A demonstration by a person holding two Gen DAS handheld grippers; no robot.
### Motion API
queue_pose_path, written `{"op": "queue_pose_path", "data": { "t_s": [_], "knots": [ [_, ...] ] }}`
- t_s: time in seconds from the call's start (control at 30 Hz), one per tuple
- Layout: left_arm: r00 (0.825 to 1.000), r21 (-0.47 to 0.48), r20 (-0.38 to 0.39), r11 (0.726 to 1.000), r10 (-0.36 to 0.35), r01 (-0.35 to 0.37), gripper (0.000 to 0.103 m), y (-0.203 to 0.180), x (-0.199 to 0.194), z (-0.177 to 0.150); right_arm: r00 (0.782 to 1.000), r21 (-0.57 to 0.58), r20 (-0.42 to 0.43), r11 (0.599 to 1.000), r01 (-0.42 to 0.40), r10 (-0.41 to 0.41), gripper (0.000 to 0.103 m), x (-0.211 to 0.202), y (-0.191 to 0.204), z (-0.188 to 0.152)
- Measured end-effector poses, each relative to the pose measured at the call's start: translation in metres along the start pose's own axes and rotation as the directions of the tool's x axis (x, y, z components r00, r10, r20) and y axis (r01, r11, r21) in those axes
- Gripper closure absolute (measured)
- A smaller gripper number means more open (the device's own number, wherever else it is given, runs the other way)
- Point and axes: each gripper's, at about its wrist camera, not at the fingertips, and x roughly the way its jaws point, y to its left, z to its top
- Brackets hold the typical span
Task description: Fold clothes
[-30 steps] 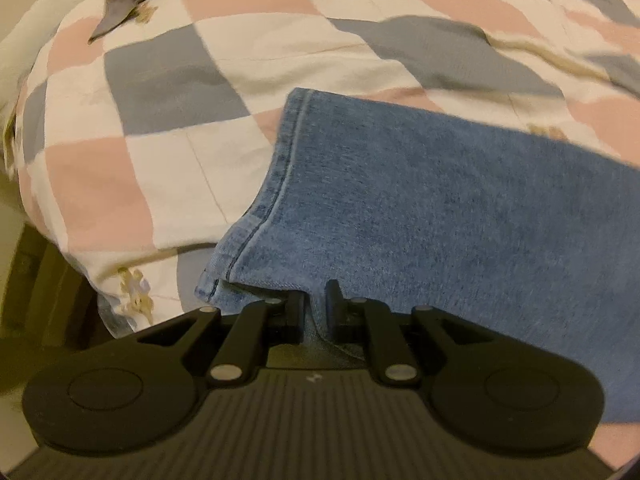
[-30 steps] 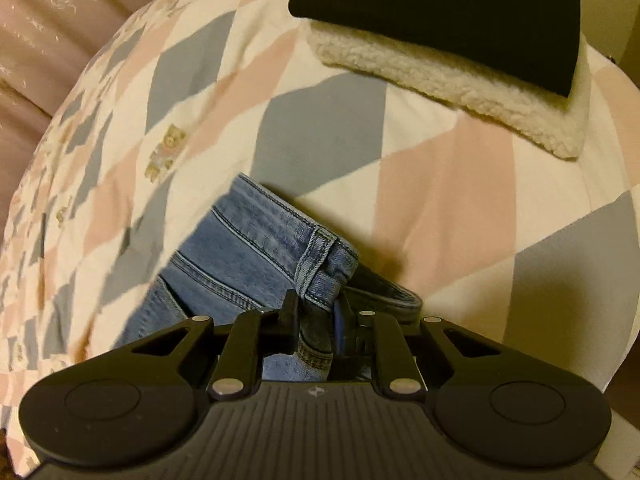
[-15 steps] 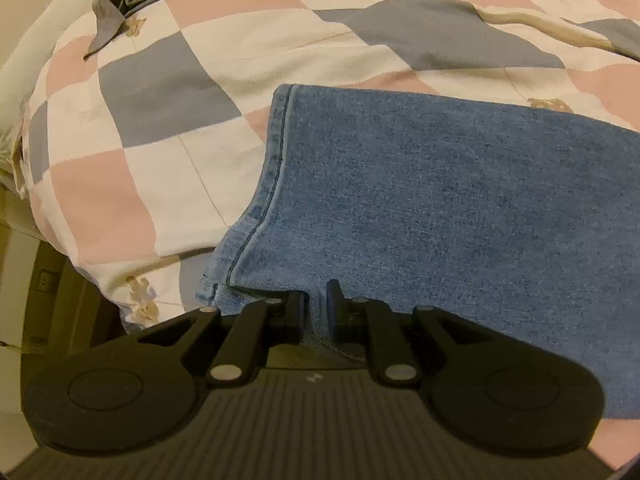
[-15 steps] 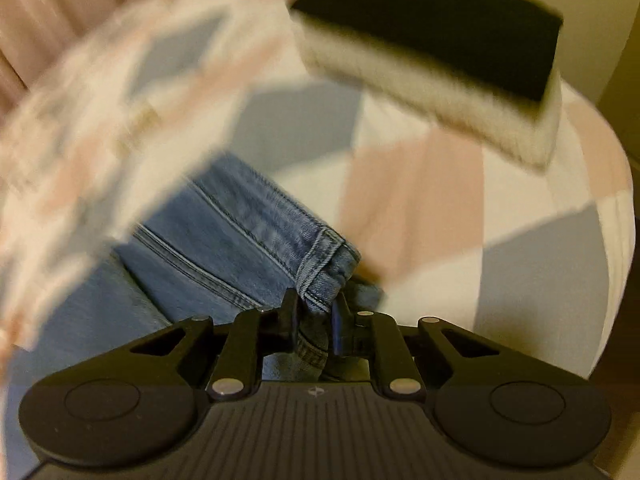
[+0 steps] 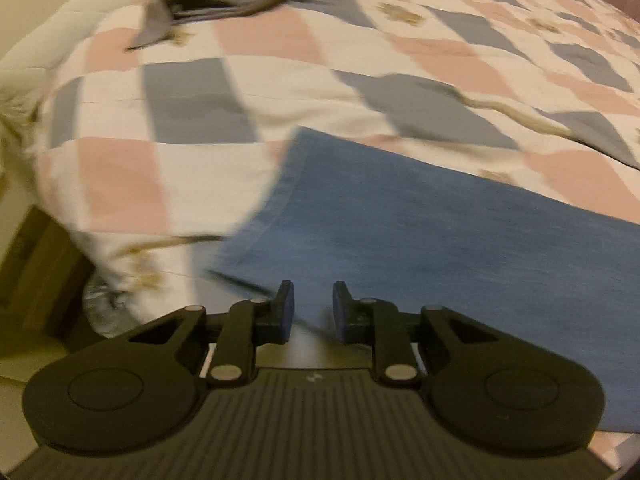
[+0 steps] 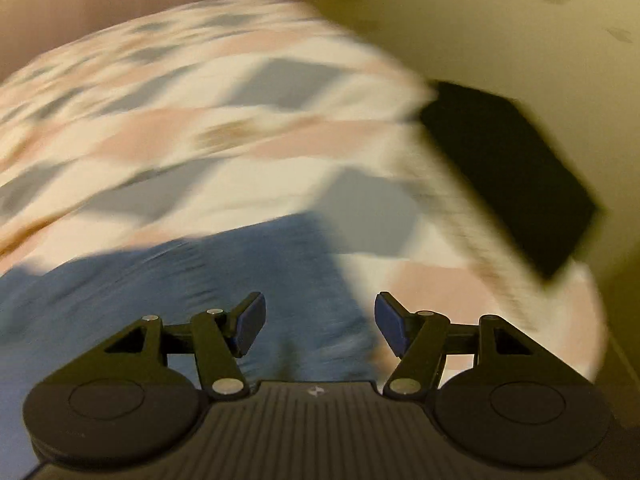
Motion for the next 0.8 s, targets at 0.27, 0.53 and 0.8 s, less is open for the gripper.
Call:
{"op": "queue_pose_path", "data": {
  "t_s": [0.27,0.53,0.8],
  "knots": [
    [0.987,0.007,-0.076,0.990,0.138,-0.138,0.081,0.009,0.031,-0.020,0.957,-0.072,-0.257,0.984,-0.161,0.137,0.052,0.051,0.035,-0.025],
    [0.999,0.019,0.039,1.000,0.016,-0.017,0.084,0.039,0.014,0.002,0.959,-0.038,-0.251,0.989,-0.143,0.129,0.048,0.032,0.040,-0.015],
    [0.990,0.171,-0.080,0.977,-0.113,0.125,0.088,0.076,0.065,0.004,0.963,-0.016,-0.227,0.988,-0.154,0.146,0.047,-0.016,0.111,-0.046]
  ]
}}
